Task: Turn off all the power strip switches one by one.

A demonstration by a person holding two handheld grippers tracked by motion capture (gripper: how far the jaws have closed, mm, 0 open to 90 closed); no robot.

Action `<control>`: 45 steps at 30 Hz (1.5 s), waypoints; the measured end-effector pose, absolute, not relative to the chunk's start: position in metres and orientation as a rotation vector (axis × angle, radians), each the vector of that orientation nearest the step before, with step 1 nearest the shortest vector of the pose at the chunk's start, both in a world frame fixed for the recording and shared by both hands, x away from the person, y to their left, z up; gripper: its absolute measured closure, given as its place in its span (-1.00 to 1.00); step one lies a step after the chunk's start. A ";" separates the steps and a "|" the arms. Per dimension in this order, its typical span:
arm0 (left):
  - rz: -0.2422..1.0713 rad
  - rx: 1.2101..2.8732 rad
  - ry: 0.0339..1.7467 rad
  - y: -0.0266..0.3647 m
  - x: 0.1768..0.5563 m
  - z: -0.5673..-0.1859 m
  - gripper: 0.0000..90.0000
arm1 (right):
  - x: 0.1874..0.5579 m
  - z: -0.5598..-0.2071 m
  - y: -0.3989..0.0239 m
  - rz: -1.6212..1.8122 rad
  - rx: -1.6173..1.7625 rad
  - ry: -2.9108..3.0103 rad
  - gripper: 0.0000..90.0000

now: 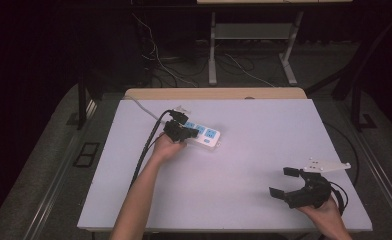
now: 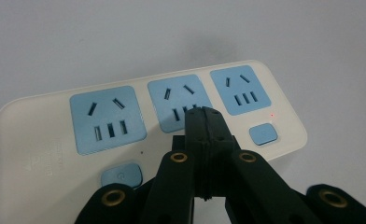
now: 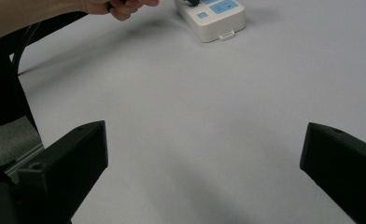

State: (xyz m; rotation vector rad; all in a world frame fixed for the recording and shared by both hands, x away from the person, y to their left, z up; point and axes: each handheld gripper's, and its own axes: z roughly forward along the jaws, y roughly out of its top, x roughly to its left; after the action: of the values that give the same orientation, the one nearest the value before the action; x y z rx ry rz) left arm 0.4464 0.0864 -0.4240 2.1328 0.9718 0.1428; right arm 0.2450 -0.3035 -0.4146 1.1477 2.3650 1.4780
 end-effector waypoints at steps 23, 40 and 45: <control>0.223 2.149 0.935 0.083 0.444 -0.410 0.98 | 0.246 -0.414 -0.309 1.491 1.168 2.336 -0.98; 0.227 2.138 0.865 0.078 0.433 -0.387 0.98 | 0.246 -0.413 -0.312 1.498 1.188 2.314 -0.98; 0.222 2.156 0.824 0.068 0.429 -0.382 0.98 | 0.246 -0.413 -0.312 1.495 1.187 2.318 -0.98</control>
State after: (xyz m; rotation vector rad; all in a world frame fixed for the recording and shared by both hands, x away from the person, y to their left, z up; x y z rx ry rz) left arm 0.4287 0.0680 -0.3821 2.1557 0.8241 0.2218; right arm 0.2460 -0.3116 -0.4133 1.1873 2.3179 1.4953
